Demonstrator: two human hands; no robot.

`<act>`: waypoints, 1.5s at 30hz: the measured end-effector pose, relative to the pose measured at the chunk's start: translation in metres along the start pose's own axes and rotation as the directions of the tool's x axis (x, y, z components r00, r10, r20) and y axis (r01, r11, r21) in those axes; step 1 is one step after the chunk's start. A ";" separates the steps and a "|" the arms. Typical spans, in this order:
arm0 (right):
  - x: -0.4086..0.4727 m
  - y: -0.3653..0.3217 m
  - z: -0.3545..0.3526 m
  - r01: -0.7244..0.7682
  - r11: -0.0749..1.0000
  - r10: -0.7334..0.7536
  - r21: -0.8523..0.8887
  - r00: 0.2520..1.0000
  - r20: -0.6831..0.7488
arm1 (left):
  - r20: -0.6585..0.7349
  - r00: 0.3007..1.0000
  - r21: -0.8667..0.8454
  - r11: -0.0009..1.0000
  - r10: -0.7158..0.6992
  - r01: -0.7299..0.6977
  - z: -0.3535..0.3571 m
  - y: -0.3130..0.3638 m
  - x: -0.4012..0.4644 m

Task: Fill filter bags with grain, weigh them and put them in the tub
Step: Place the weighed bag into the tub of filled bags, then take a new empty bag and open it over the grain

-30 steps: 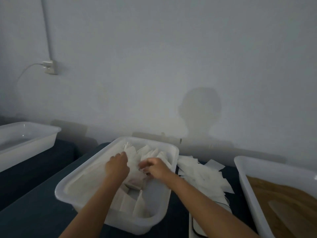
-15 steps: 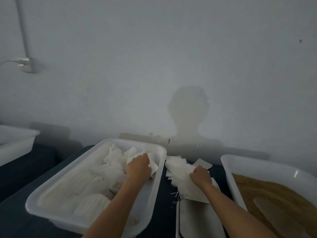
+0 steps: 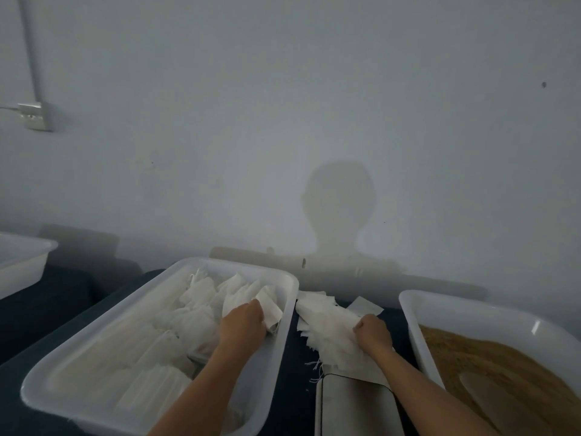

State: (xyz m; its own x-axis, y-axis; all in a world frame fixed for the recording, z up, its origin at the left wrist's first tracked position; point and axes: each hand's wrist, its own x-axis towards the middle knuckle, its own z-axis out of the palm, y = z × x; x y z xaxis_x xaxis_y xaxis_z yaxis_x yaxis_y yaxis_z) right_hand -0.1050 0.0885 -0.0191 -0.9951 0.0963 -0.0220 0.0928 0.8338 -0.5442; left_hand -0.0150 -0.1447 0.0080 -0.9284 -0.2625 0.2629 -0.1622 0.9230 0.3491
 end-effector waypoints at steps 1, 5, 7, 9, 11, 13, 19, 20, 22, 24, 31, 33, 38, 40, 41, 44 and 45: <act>0.000 0.000 -0.004 0.009 1.000 -0.009 -0.003 1.000 -0.014 | -0.016 1.000 -0.008 1.000 0.007 -0.007 0.000 0.001 0.000; 0.001 -0.001 -0.031 0.074 0.996 -0.065 0.055 0.986 -0.156 | -0.088 0.995 -0.074 0.996 0.044 -0.051 -0.006 0.012 -0.003; -0.001 -0.003 -0.053 0.105 0.982 -0.070 0.158 0.975 -0.212 | -0.147 0.985 -0.131 0.986 0.087 -0.106 -0.010 0.024 -0.005; -0.005 -0.002 -0.078 0.136 0.942 -0.051 0.308 0.962 -0.270 | -0.188 0.973 -0.213 0.962 0.130 -0.170 -0.015 0.041 -0.010; -0.012 0.006 -0.102 0.165 0.881 -0.027 0.443 0.953 -0.301 | -0.188 0.969 -0.347 0.912 0.162 -0.219 -0.017 0.066 -0.014; -0.025 0.020 -0.122 0.187 0.807 -0.012 0.560 0.953 -0.302 | -0.163 0.962 -0.454 0.850 0.217 -0.269 -0.015 0.096 -0.019; -0.072 0.076 -0.161 0.189 0.733 0.017 0.653 0.955 -0.295 | -0.040 0.922 -0.576 0.745 0.386 -0.337 0.017 0.194 -0.043; -0.079 0.086 -0.164 0.187 0.747 0.013 0.638 0.955 -0.295 | -0.019 0.911 -0.583 0.736 0.412 -0.344 0.024 0.208 -0.048; -0.091 0.107 -0.168 0.190 0.796 -0.007 0.575 0.953 -0.304 | 0.011 0.899 -0.611 0.715 0.437 -0.340 0.037 0.236 -0.059; -0.099 0.126 -0.169 0.192 0.845 -0.029 0.499 0.948 -0.316 | 0.033 0.895 -0.652 0.688 0.445 -0.318 0.048 0.259 -0.070; -0.105 0.165 -0.159 0.111 0.917 -0.021 0.384 0.973 -0.231 | 0.134 0.860 -0.720 0.644 0.493 -0.257 0.078 0.307 -0.093; -0.102 0.171 -0.153 0.097 0.935 -0.012 0.340 0.970 -0.244 | 0.142 0.864 -0.702 0.665 0.483 -0.257 0.085 0.309 -0.094; -0.096 0.178 -0.144 0.050 0.906 0.027 0.419 0.984 -0.175 | 0.115 0.874 -0.599 0.734 0.473 -0.318 0.094 0.304 -0.092; -0.096 0.176 -0.143 0.010 0.893 0.053 0.450 0.990 -0.129 | 0.096 0.853 -0.576 0.728 0.513 -0.373 0.094 0.303 -0.093; -0.096 0.175 -0.143 -0.003 0.893 0.054 0.450 0.993 -0.101 | 0.084 0.839 -0.573 0.715 0.538 -0.401 0.094 0.303 -0.095; -0.097 0.175 -0.142 -0.010 0.905 0.045 0.426 0.996 -0.073 | 0.031 0.809 -0.577 0.671 0.587 -0.465 0.092 0.302 -0.099; -0.098 0.175 -0.142 -0.008 0.912 0.043 0.410 0.996 -0.076 | 0.017 0.809 -0.582 0.663 0.588 -0.470 0.091 0.301 -0.100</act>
State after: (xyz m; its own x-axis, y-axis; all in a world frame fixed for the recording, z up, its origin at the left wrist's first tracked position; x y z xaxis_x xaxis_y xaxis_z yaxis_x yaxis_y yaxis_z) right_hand 0.0133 0.3026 0.0068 -0.9847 0.1731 0.0189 0.0783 0.5369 -0.8400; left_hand -0.0019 0.1853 0.0051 -0.8520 0.3347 0.4027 0.5232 0.5718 0.6319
